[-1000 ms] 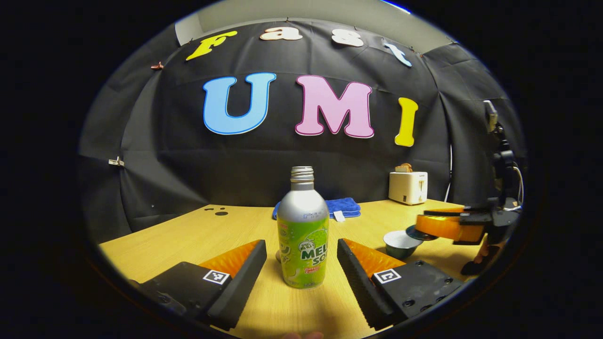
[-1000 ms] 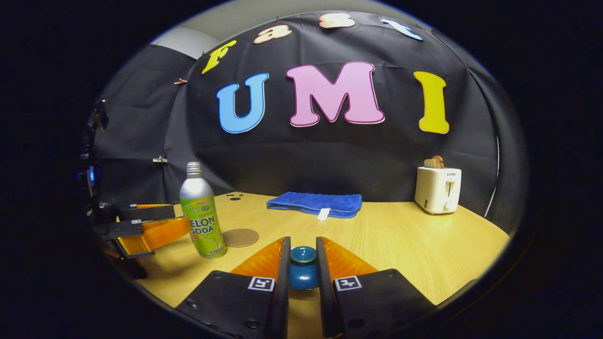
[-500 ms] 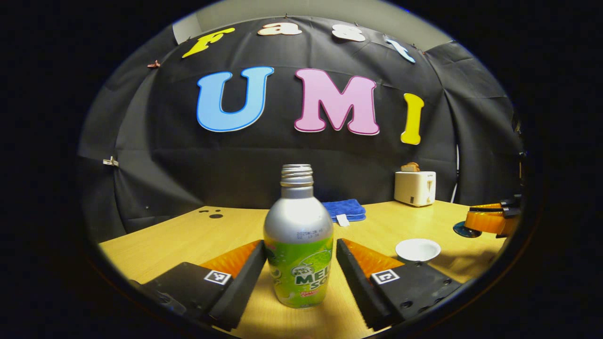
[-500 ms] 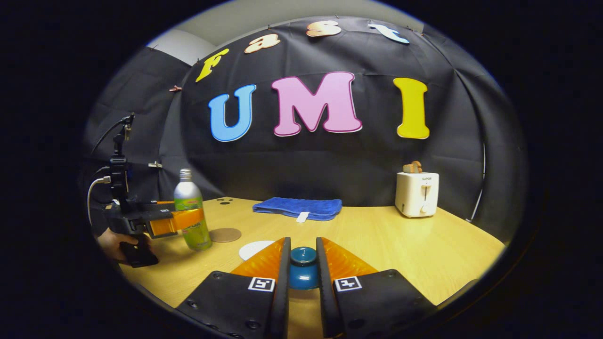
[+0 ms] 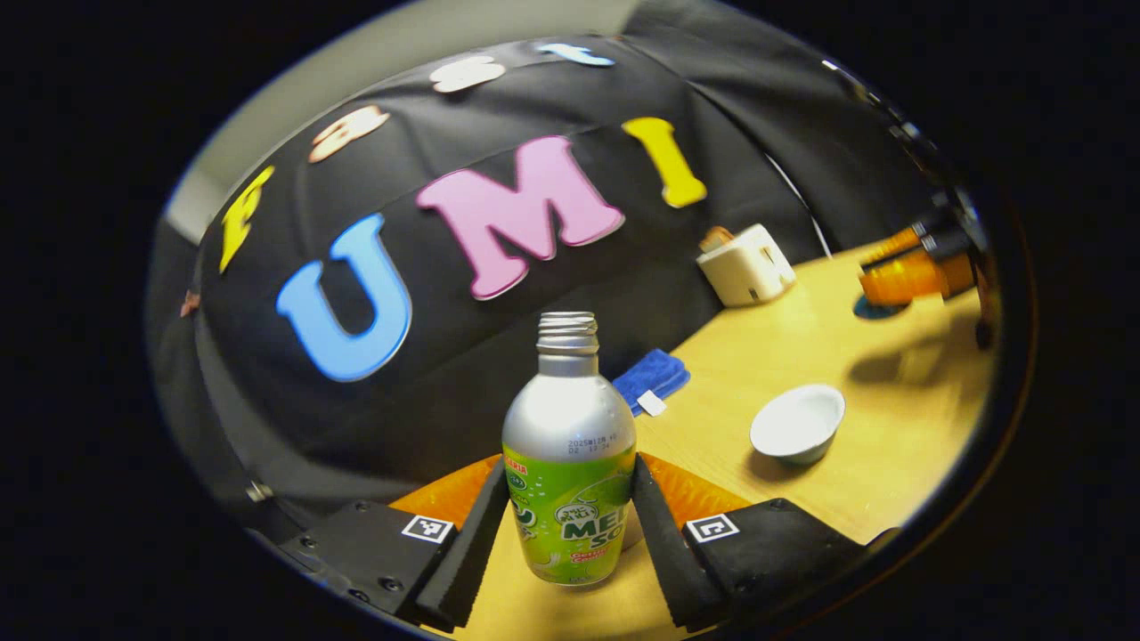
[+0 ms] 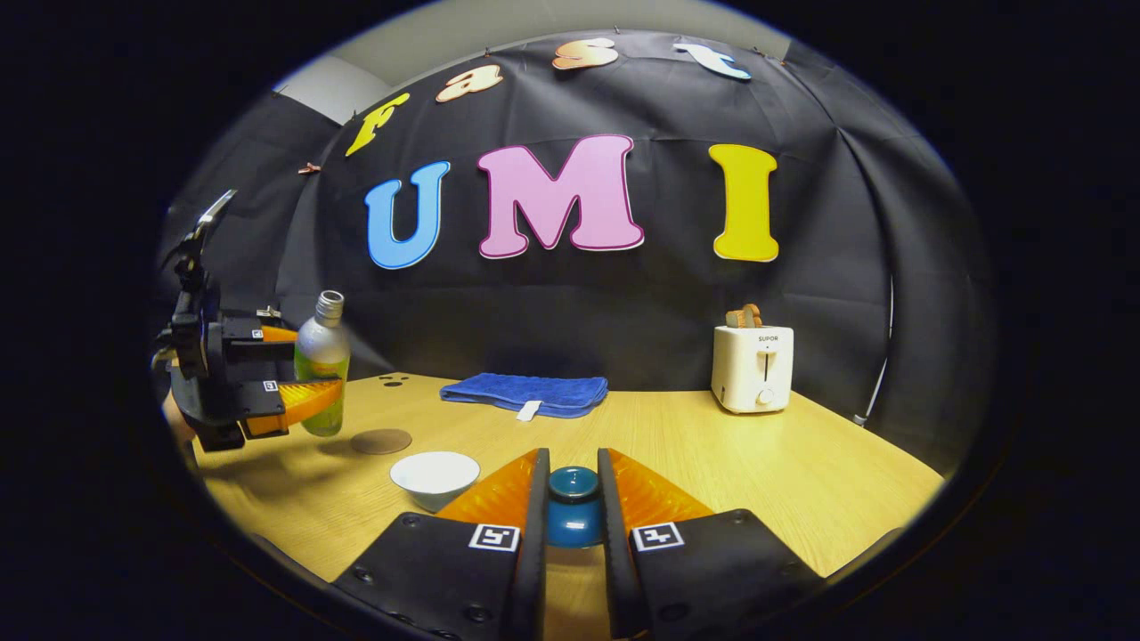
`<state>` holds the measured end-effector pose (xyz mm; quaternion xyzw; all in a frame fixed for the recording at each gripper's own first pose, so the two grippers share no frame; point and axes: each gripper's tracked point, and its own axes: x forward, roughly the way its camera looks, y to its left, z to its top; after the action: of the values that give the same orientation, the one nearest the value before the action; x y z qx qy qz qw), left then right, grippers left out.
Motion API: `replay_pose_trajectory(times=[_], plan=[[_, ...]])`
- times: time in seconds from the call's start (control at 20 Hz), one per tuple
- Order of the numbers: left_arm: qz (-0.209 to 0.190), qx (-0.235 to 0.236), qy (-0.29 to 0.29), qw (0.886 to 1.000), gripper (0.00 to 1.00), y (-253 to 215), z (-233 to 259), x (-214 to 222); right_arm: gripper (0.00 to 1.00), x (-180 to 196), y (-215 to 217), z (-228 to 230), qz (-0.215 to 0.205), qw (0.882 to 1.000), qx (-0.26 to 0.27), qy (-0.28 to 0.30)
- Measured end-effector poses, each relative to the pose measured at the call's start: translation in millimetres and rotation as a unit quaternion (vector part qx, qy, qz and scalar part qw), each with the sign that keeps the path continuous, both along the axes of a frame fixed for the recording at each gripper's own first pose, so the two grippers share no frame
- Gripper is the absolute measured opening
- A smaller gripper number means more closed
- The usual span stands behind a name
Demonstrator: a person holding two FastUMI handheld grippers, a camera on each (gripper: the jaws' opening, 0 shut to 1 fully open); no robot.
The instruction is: Open the teacup lid with one hand, grasp the water bottle and pour water into the teacup with the other hand; after pouring, place the water bottle on the coaster and then close the teacup lid.
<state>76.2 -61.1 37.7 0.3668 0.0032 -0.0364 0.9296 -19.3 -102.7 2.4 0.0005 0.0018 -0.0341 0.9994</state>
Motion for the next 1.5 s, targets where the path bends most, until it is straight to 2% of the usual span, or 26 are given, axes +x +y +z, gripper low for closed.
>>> replay_pose_trajectory(times=[0.1,0.2,0.45,0.9,1.05,1.2,1.5], plan=[[-0.006,0.105,0.003,0.994,0.80,-10.9,-1.9,7.8,0.31,-1.0,-5.9,-0.3,-0.002,1.000,0.000,0.000],[-0.009,0.185,0.010,0.983,0.80,-17.7,-8.3,12.6,0.31,-0.9,-9.9,-0.2,-0.005,1.000,0.000,0.000],[-0.012,0.311,0.033,0.950,0.80,-12.2,-21.8,16.1,0.31,-1.6,-9.4,0.2,-0.004,1.000,0.000,0.000],[-0.017,0.429,0.014,0.903,0.80,-15.5,-38.6,17.6,0.31,-1.8,-10.0,0.7,-0.004,1.000,0.000,0.000],[-0.026,0.451,0.004,0.892,0.80,-17.0,-39.4,16.9,0.31,-2.2,-10.0,0.8,-0.004,1.000,0.000,0.000],[-0.029,0.483,-0.015,0.875,0.80,-23.2,-39.6,11.3,0.31,-2.0,-10.0,0.9,-0.004,1.000,0.000,0.000],[-0.036,0.527,-0.035,0.848,0.80,-24.6,-39.5,10.2,0.31,-2.0,-10.2,1.0,-0.004,1.000,0.000,0.000]])
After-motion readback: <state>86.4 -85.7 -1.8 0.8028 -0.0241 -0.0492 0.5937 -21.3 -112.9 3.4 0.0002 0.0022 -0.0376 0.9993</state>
